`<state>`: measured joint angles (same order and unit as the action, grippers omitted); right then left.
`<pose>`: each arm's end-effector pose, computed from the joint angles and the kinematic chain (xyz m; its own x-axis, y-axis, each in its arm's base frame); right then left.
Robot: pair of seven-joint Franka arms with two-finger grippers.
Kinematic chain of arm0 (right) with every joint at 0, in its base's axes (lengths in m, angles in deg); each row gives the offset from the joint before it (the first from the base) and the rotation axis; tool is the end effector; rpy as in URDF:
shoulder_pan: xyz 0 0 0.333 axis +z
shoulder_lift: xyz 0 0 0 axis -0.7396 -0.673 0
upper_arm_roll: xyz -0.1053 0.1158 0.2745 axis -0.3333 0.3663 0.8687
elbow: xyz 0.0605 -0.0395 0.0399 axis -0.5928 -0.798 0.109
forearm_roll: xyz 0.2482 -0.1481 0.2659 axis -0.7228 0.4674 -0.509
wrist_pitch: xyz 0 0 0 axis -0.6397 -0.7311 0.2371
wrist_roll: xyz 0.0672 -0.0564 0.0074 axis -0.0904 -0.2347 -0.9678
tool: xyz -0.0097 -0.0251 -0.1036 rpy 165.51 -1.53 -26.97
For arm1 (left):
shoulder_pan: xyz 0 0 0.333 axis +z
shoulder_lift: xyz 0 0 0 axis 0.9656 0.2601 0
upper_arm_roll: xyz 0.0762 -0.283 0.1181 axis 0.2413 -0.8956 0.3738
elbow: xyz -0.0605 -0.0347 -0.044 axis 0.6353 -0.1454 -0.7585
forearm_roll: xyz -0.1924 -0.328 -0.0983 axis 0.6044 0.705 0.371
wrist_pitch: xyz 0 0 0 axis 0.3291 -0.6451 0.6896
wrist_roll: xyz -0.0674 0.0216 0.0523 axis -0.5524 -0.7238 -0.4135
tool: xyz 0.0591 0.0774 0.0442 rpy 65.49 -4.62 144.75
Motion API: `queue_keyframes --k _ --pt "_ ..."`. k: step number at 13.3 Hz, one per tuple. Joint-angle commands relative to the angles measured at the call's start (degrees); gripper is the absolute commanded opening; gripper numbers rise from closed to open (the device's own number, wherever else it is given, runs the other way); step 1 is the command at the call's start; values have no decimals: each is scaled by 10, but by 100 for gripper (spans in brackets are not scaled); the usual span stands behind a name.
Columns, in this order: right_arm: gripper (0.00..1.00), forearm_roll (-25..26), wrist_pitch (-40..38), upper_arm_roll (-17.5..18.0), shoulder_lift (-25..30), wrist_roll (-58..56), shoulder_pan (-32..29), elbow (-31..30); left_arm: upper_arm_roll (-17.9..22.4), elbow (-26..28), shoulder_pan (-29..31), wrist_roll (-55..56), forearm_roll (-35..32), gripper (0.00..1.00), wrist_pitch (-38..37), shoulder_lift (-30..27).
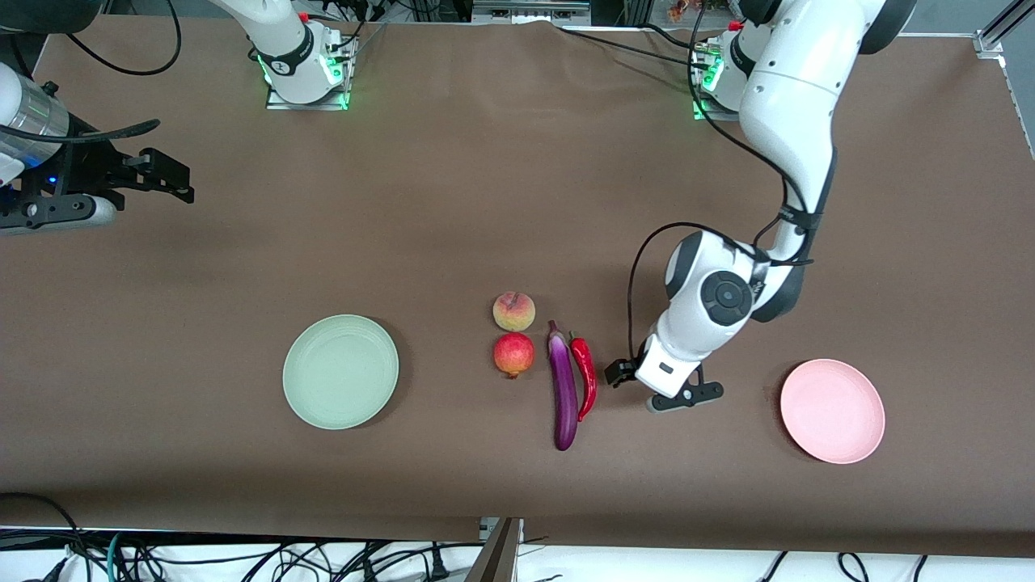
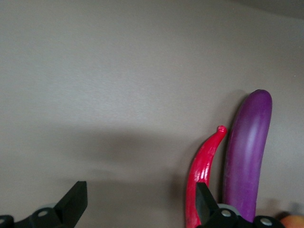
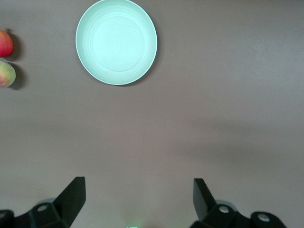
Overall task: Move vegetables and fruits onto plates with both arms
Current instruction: 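Move the left gripper over the red chili pepper and lower it, then grasp the chili with the left gripper while the right gripper reaches the peach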
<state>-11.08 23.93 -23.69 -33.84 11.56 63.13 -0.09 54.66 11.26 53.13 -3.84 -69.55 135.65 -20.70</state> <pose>0.5676 0.0528 0.5939 0.9898 0.1110 -0.0888 0.1087 -0.9936 -0.0304 0.6937 -0.2799 0.2255 0.9563 0.2729 0.1050 0.2497 -0.9490 0.1926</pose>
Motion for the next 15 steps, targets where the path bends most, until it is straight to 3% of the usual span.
queue_keyframes --k 1,3,6,9,12,13,15 --pt "100 -10 2 1 -28 6 -1 7 9 -38 -28 48 1 100 21 38" --pt "100 -5 -5 3 -88 7 7 7 13 -49 -44 80 -1 100 32 56" --pt "100 -20 3 6 -99 12 25 6 13 -48 -51 86 -3 100 46 68" --pt "100 -40 77 8 -129 16 70 8 20 -48 -54 86 -15 100 47 76" --pt "100 -97 129 9 -170 35 84 25 21 -46 -54 87 -15 100 47 81" --pt "100 -114 145 18 -190 40 92 39 21 -46 -58 87 -15 95 48 85" --pt "100 -125 158 28 -231 110 113 83 25 -46 -66 91 -15 48 47 86"
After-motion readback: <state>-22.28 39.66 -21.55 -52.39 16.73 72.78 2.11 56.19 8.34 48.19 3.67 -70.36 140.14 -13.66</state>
